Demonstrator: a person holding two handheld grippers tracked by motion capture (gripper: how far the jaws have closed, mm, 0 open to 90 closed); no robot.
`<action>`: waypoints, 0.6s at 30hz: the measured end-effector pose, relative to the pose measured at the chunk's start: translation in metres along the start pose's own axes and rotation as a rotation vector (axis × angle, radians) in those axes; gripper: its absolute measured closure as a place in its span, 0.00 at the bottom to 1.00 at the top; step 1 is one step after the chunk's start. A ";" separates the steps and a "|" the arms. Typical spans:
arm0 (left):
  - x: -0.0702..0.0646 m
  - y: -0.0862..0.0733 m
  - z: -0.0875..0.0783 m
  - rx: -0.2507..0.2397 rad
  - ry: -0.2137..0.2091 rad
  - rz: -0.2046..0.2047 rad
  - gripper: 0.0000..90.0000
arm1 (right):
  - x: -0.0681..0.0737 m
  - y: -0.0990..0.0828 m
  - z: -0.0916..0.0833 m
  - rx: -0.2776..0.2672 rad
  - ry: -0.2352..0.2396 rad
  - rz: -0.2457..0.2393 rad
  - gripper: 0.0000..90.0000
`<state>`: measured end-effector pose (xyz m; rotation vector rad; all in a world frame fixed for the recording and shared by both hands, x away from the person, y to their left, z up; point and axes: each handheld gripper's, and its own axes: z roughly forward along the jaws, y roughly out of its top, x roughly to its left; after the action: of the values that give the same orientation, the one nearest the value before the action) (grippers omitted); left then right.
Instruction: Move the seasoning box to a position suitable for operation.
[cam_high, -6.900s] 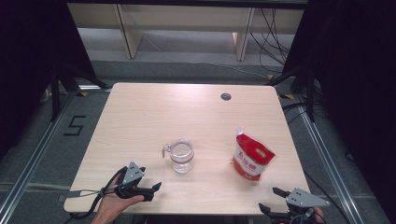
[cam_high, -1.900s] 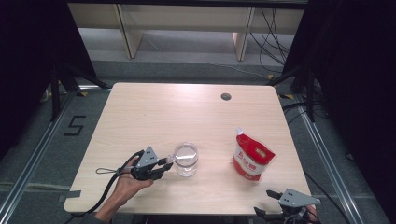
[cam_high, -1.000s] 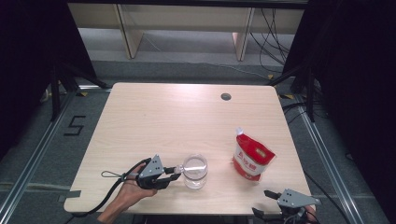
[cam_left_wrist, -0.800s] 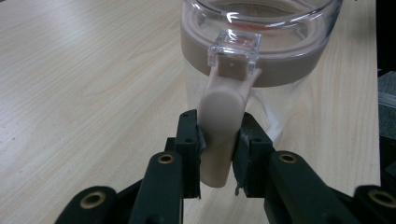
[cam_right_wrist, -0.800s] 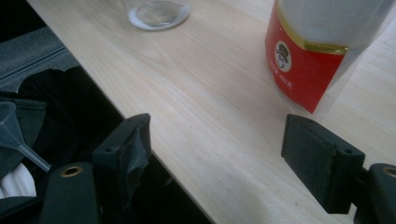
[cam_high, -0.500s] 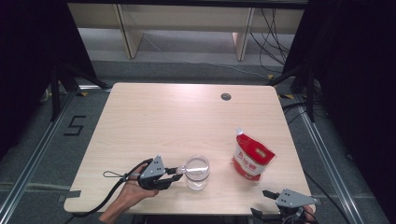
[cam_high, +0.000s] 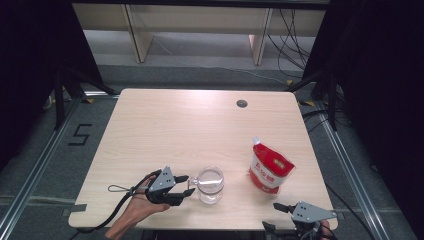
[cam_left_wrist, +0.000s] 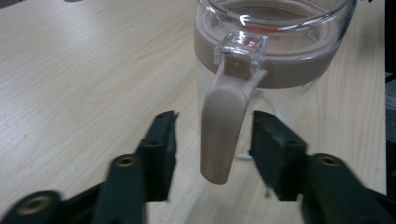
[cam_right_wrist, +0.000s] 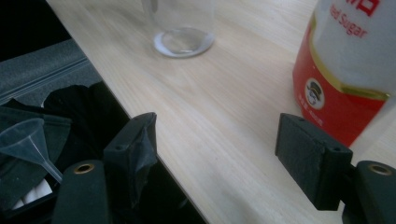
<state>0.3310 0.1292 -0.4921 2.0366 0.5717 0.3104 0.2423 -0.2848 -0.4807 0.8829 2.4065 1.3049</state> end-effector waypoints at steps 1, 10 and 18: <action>-0.002 0.000 -0.001 -0.004 0.007 0.003 0.46 | 0.003 0.001 0.001 0.004 0.014 0.032 0.35; -0.010 0.007 -0.020 -0.030 0.055 -0.069 0.38 | 0.006 0.012 0.016 -0.001 0.035 -0.021 0.36; -0.009 0.014 -0.038 -0.076 0.104 -0.163 0.41 | 0.009 0.014 0.021 -0.024 0.036 -0.019 0.35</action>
<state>0.3101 0.1467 -0.4604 1.8961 0.7745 0.3364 0.2512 -0.2597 -0.4805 0.8344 2.4155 1.3508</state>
